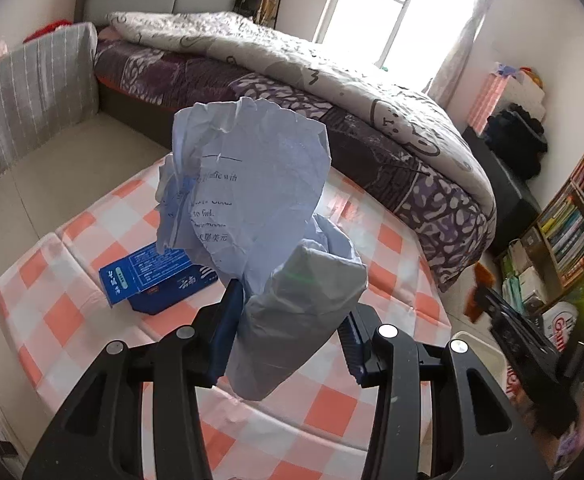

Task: Collect trash
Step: 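Carry the paper and peel over the white bin and open both tools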

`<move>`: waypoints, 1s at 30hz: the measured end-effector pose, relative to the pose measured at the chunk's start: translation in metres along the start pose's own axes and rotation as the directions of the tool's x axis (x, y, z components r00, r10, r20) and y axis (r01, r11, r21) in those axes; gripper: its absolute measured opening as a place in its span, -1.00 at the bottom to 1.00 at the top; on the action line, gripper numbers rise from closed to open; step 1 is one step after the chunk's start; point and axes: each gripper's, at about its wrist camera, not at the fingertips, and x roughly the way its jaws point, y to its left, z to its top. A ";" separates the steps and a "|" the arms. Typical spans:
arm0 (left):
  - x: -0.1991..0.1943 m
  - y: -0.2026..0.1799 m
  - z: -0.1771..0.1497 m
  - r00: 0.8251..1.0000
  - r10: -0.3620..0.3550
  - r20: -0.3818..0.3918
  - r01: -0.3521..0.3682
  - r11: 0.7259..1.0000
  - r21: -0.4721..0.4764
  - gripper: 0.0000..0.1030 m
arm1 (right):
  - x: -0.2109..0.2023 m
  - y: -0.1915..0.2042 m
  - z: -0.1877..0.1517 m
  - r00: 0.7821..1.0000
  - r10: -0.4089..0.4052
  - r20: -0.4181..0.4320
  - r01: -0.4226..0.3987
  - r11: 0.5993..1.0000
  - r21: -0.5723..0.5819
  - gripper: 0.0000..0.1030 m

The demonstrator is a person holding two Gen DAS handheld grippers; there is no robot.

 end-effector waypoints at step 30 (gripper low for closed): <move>0.034 -0.142 -0.056 0.999 -0.030 0.020 0.024 0.962 0.271 -0.10 | -0.029 -0.153 -0.029 0.985 -0.152 -0.082 0.169 0.944 0.282 -0.75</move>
